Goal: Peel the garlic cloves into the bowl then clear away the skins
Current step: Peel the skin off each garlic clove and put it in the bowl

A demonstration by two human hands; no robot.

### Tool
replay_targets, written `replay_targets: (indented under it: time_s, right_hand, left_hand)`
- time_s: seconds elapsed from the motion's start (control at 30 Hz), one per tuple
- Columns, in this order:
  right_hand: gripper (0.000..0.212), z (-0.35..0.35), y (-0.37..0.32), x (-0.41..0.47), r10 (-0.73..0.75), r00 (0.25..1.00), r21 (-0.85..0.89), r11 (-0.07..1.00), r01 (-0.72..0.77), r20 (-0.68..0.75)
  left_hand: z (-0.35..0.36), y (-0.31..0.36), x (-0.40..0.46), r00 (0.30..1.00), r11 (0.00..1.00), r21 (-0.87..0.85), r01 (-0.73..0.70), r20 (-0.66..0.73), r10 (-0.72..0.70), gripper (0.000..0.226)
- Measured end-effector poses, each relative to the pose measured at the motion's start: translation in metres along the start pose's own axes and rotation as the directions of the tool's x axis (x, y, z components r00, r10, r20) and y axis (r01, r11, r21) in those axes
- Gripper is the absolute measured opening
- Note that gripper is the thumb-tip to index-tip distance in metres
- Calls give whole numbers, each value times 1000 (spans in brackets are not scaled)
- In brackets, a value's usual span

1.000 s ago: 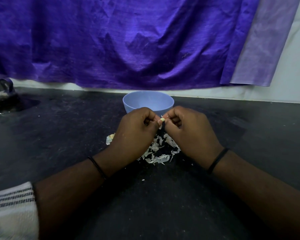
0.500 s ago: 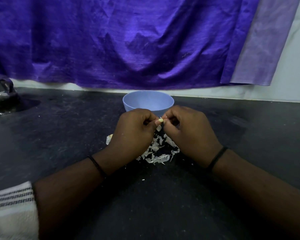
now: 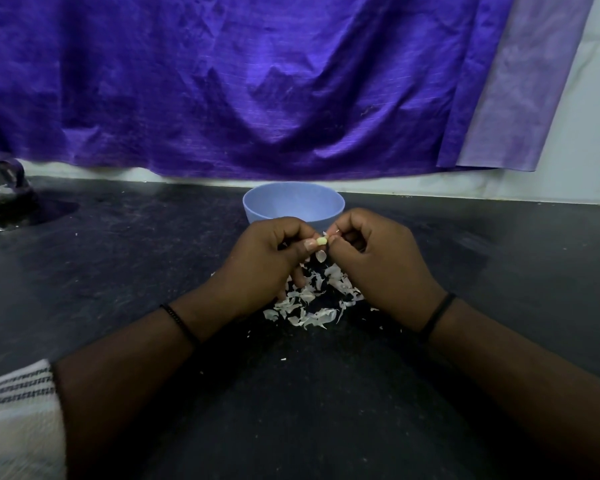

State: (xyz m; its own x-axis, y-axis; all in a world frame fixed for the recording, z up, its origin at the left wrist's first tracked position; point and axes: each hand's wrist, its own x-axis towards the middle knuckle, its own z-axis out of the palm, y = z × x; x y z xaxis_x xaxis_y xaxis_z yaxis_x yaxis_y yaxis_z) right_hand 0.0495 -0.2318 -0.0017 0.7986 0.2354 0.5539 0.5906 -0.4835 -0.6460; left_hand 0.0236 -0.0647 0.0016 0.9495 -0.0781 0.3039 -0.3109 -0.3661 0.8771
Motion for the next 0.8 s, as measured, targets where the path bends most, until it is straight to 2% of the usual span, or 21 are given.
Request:
replay_targets:
  time_s: [0.27,0.43,0.57,0.8]
  right_hand:
    - [12,0,-2,-1,27,1000,87,996,-26,-9]
    - [7,2,0,-3,-11,1000,-19,1000,11,-26]
    - [3,3,2,-3,-66,997,-131,989,62,-30]
    - [5,3,1,-3,-39,998,-77,996,35,-52]
  left_hand:
    - [4,1,-2,996,996,-80,37,-75,-43,8]
    - [6,-1,-2,992,984,-151,96,-62,-107,9]
    - [7,2,-3,986,938,-310,155,-12,-167,12]
    - [4,0,-2,983,921,-352,166,-11,-182,10]
